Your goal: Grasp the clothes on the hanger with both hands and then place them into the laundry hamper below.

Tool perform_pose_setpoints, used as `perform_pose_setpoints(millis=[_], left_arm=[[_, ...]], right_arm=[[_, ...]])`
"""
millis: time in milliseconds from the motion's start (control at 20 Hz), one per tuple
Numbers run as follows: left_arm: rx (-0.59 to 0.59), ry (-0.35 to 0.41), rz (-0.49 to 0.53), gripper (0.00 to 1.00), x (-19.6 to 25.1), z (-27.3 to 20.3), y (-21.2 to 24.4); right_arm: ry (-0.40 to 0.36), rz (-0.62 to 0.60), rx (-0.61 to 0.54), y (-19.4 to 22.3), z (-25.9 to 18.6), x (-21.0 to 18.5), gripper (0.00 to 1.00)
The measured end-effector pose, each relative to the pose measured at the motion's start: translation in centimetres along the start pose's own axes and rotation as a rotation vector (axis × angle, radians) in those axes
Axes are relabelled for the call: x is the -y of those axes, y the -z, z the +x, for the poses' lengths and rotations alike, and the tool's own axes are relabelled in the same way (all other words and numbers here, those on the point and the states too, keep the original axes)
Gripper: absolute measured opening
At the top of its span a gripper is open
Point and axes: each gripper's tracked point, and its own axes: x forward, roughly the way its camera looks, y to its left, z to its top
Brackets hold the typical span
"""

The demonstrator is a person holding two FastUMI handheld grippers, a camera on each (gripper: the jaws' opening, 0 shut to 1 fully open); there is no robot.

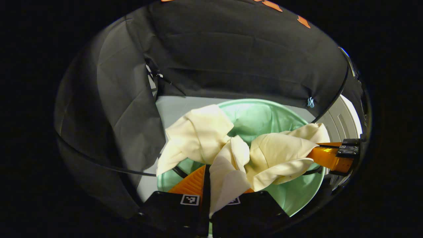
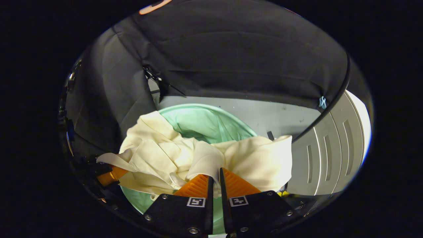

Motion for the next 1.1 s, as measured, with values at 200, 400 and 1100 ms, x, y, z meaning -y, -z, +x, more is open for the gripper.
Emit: perform_pose_setpoints(millis=[200, 400, 1100], left_arm=[[-0.045, 0.015, -0.046, 0.21, 0.8, -0.1, 0.2], [-0.041, 0.005, -0.035, 0.77, 0.4, -0.8, 0.6], [0.364, -0.061, -0.001, 1.00, 0.5, -15.3, -11.6]], right_arm=[[0.002, 0.037, -0.044, 1.1, 0.5, 0.7, 0.32], [-0.009, 0.061, -0.010, 0.0, -0.8, 0.9, 0.57], [-0.017, 0.069, 0.346, -11.2, -17.5, 1.5, 0.94]])
